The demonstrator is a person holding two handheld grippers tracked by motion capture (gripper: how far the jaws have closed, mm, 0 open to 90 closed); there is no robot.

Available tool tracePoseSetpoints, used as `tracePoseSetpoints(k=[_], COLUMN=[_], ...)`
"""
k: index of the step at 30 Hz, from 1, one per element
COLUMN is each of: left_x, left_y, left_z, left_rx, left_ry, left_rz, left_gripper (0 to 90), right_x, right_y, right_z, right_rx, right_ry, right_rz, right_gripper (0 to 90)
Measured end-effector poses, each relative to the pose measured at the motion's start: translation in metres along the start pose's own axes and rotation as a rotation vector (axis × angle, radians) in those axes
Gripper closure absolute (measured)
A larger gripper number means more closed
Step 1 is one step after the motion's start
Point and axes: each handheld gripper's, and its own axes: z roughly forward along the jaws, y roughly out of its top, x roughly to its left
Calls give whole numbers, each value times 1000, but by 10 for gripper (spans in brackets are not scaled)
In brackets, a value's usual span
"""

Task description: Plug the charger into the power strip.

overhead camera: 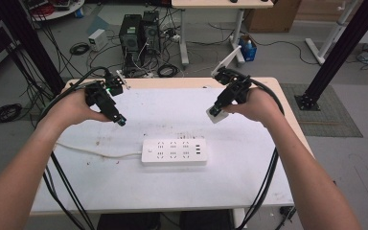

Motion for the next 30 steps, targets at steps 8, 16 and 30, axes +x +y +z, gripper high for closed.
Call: tracePoseSetpoints(k=[8,16,30], left_x=[0,-2,-8], left_y=[-1,1,4], left_z=[-1,-9,-17], left_rx=[-11,-13,-7], left_ry=[-7,-23,-47], left_rz=[-16,18,93], left_gripper=[258,258,258], right_x=[19,41,73], right_y=[13,22,25], right_z=[42,74,130], right_rx=[80,162,330], right_ry=[8,14,-1], right_rz=[-114,-258,-487], right_gripper=[625,625,625])
